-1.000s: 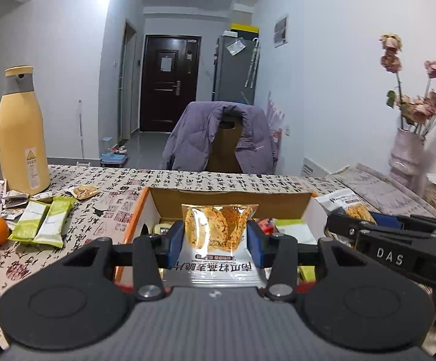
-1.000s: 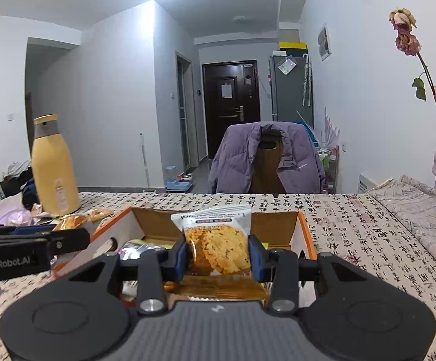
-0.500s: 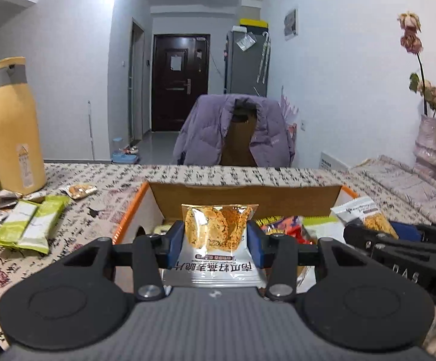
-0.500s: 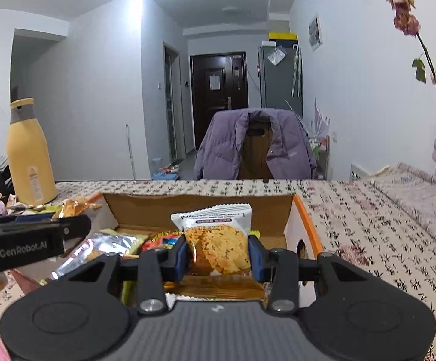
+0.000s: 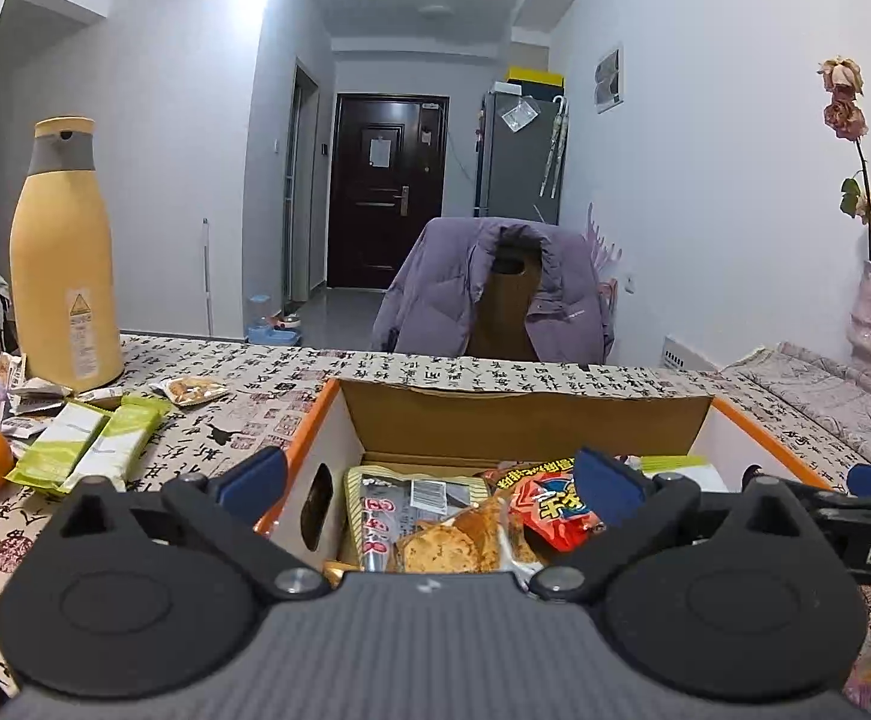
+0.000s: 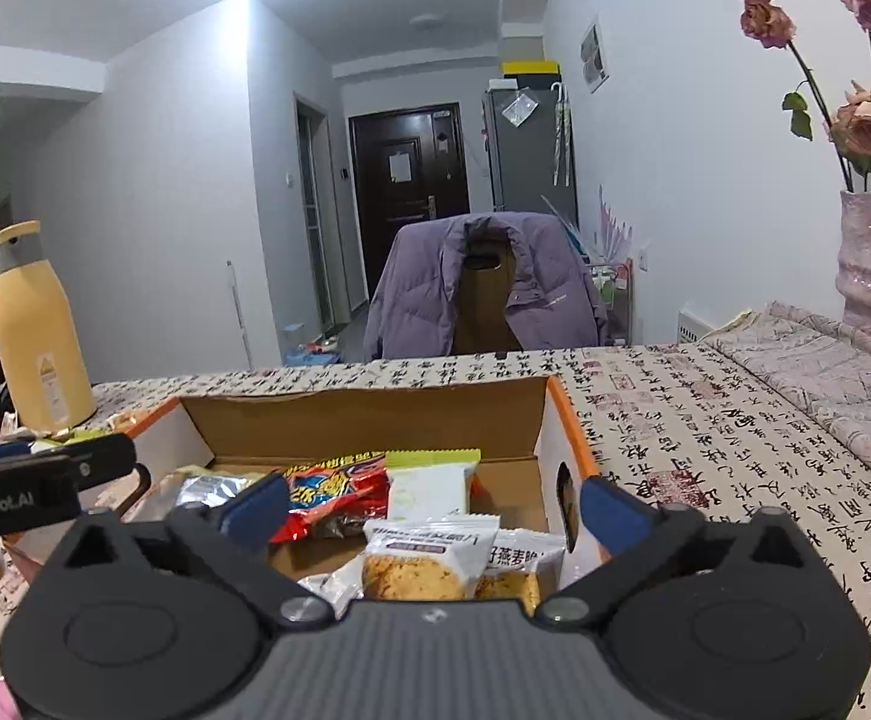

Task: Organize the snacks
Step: 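Move both grippers back to the snack pile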

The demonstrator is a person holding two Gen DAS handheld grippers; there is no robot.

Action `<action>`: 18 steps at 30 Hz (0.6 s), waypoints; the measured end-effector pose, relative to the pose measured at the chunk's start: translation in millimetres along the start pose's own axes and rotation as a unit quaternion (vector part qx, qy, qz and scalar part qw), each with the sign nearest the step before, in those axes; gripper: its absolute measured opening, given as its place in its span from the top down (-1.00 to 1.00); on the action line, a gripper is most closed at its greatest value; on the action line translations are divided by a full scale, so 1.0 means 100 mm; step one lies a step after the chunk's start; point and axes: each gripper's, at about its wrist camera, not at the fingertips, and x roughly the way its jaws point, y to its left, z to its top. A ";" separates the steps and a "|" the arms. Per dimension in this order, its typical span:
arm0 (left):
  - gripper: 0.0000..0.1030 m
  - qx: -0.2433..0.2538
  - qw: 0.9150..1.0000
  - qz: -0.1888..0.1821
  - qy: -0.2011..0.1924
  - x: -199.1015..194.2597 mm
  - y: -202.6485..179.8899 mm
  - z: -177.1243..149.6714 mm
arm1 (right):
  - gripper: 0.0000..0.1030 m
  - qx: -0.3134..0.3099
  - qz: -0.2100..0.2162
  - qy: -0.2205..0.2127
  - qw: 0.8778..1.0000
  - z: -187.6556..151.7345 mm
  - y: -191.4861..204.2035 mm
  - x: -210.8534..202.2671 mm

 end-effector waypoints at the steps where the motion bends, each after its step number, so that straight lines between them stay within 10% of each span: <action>1: -1.00 -0.002 1.000 -0.002 0.000 0.00 0.01 0.00 | -1.00 0.001 -0.001 -0.002 1.000 0.00 -0.01 -0.01; 18: -1.00 -0.019 1.000 -0.010 -0.019 -0.31 -0.01 0.22 | -1.00 -0.001 -0.001 -0.013 1.000 0.13 0.01 -0.14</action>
